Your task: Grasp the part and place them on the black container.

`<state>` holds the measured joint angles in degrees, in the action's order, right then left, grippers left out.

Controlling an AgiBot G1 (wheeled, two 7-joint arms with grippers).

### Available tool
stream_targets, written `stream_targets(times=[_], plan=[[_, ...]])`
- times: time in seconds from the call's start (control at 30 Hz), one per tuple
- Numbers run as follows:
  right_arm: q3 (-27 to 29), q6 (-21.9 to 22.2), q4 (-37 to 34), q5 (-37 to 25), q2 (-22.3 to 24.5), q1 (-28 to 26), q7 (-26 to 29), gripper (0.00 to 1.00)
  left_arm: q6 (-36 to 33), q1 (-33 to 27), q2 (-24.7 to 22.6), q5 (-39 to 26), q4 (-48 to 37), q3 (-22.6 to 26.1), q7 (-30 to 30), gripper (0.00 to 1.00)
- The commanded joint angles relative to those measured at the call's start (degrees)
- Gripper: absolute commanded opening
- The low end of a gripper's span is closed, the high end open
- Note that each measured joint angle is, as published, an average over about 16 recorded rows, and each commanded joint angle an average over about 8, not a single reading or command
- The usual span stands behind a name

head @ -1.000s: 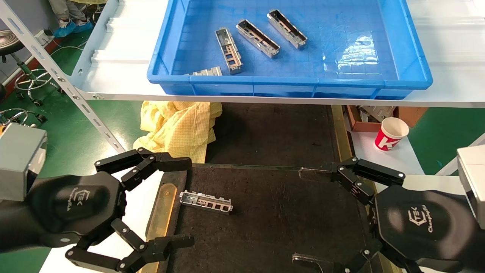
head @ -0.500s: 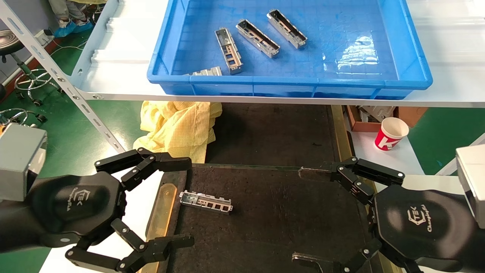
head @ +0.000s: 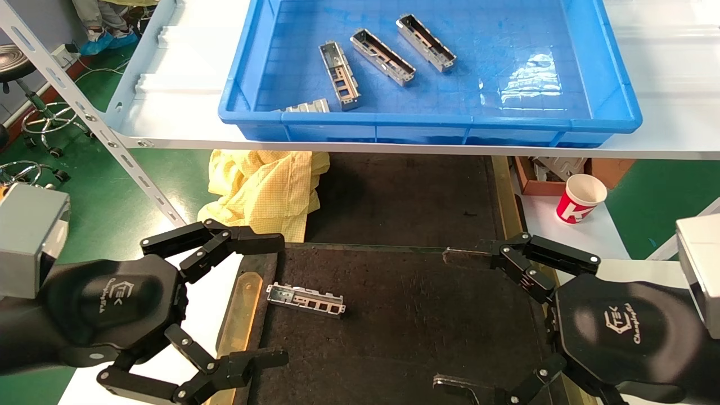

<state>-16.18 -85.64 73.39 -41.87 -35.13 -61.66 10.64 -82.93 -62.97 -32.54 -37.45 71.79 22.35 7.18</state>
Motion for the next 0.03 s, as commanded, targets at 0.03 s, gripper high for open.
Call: stream_targets(times=[0.03], plan=[[-0.01, 0.0, -0.01, 0.0, -0.01, -0.01, 0.0, 1.0, 0.0, 0.0, 0.0, 0.0, 0.0, 0.0, 0.0, 1.0]])
